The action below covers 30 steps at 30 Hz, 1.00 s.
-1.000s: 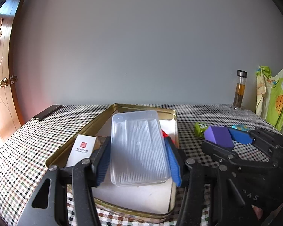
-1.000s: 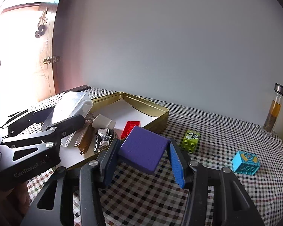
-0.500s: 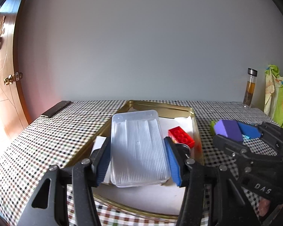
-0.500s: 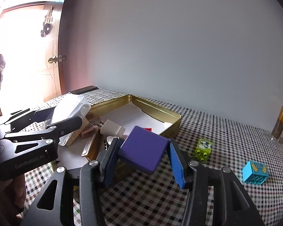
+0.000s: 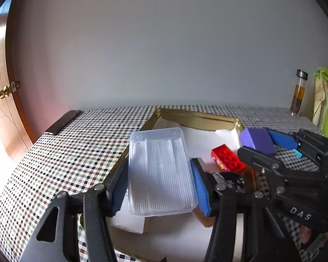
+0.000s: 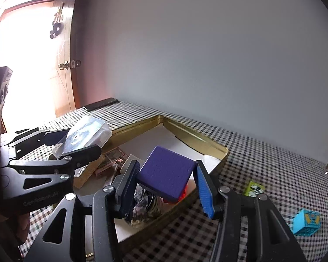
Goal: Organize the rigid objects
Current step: 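Carry the plastic box and purple cube over the gold tray with both tools, then open both tools to drop the box and cube into the tray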
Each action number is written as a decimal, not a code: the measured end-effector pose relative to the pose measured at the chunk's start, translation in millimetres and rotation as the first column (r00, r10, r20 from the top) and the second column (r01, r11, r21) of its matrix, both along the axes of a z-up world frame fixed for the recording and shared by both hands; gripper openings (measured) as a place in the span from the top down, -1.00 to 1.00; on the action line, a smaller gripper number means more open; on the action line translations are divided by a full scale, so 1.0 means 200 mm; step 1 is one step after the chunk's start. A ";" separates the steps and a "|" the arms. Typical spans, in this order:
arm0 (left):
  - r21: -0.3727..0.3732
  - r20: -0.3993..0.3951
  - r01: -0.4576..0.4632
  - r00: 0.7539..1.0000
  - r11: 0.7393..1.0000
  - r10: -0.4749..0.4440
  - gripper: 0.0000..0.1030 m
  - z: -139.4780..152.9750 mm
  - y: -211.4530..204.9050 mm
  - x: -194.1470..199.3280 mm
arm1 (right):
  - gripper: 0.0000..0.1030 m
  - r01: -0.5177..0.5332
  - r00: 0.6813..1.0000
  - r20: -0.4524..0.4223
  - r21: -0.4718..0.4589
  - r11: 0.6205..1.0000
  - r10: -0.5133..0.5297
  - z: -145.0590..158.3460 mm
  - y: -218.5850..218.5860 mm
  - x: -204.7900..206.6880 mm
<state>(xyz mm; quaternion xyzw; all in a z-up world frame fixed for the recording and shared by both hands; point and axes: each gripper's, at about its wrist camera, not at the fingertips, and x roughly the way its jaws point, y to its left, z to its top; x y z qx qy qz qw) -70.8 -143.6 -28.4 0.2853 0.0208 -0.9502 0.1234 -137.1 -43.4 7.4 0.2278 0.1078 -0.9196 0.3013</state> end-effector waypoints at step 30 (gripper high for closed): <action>-0.062 0.018 -0.142 0.990 0.988 0.143 -0.99 0.00 0.01 -0.02 | -0.54 0.061 0.996 0.074 -0.054 0.997 -0.057 -0.08 0.10 -0.13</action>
